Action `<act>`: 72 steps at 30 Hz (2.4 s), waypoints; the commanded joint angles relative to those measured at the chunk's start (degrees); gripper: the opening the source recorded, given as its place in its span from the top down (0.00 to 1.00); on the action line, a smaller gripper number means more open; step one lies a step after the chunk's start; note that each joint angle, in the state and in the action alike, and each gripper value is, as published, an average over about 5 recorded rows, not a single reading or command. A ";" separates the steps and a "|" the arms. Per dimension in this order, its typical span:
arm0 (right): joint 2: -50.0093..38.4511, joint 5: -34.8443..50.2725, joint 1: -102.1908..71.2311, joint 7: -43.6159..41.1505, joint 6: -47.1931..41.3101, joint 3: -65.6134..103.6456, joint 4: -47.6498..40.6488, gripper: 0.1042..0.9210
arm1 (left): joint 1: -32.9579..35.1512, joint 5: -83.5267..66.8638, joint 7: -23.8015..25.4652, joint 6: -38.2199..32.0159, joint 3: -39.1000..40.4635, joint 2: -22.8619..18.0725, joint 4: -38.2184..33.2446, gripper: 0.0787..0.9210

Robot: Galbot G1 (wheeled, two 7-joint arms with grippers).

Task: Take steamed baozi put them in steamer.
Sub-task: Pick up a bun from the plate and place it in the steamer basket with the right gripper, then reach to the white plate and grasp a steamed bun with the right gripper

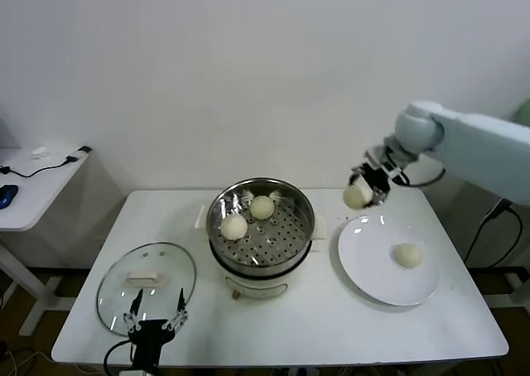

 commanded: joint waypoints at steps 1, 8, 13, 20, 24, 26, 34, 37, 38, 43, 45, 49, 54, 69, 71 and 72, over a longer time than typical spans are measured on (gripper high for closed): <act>15.13 -0.56 10.62 -1.26 10.33 -1.05 11.42 0.26 | 0.57 0.00 -0.09 -0.11 -0.30 0.18 -0.41 0.12; 21.63 -5.92 4.21 1.75 15.59 -5.51 12.54 0.27 | 0.78 -0.11 -0.14 -0.14 -0.71 0.18 -0.70 0.12; 24.88 -8.37 0.88 2.13 16.77 -8.09 11.02 0.29 | 0.71 -0.10 -0.14 -0.15 -0.67 0.03 -0.54 0.12; 27.38 -10.57 -4.31 2.53 17.39 -8.94 6.15 0.29 | 0.67 -0.20 -0.22 -0.18 -1.04 0.08 -0.28 0.12; 28.29 -11.56 -6.23 2.86 17.76 -8.99 4.02 0.29 | 0.56 -0.23 -0.23 -0.18 -1.05 0.07 -0.07 0.12; 28.68 -11.90 -6.98 3.02 17.94 -8.90 3.06 0.29 | 0.54 -0.22 -0.24 -0.19 -1.03 0.06 0.00 0.12; 29.78 -12.89 -8.90 4.45 18.76 -8.44 0.00 0.29 | 0.57 -0.22 -0.33 -0.24 -1.05 0.05 0.07 0.12; 29.80 -13.54 -8.92 5.03 19.43 -8.00 -0.38 0.27 | 0.69 -0.21 -0.38 -0.31 -1.06 0.04 0.05 0.12; 29.72 -13.58 -8.68 5.15 19.66 -7.84 -0.35 0.25 | 0.74 -0.20 -0.39 -0.33 -1.07 0.04 0.00 0.12; 28.05 -11.87 -5.45 4.09 21.62 -6.82 0.55 0.14 | 0.94 -0.14 -0.39 -0.38 -1.06 -0.01 -0.29 0.12; 26.62 -10.84 -3.52 2.95 22.65 -6.37 1.04 0.12 | 1.01 -0.02 -0.39 -0.45 -0.99 -0.05 -0.34 0.12; 21.66 -8.62 0.67 1.18 23.53 -5.75 1.90 0.12 | 1.08 0.33 -0.36 -0.59 -0.76 -0.17 -0.45 0.12; 11.69 1.36 5.99 -1.01 19.08 -7.09 -1.39 0.12 | 1.02 0.35 -0.36 -0.69 -0.64 -0.16 -0.48 0.12; -10.20 12.38 1.61 -5.24 0.71 -12.89 -16.34 0.12 | 0.03 -0.27 -0.21 -0.39 -0.73 -0.11 -0.45 0.12; -12.00 9.98 -3.50 -4.78 0.10 -10.17 -16.85 0.12 | 0.03 -0.33 -0.22 -0.41 -0.92 -0.11 -0.26 0.12; -12.68 8.73 -6.52 -4.42 -0.15 -8.25 -17.29 0.12 | 0.02 -0.36 -0.22 -0.39 -1.02 -0.12 -0.18 0.12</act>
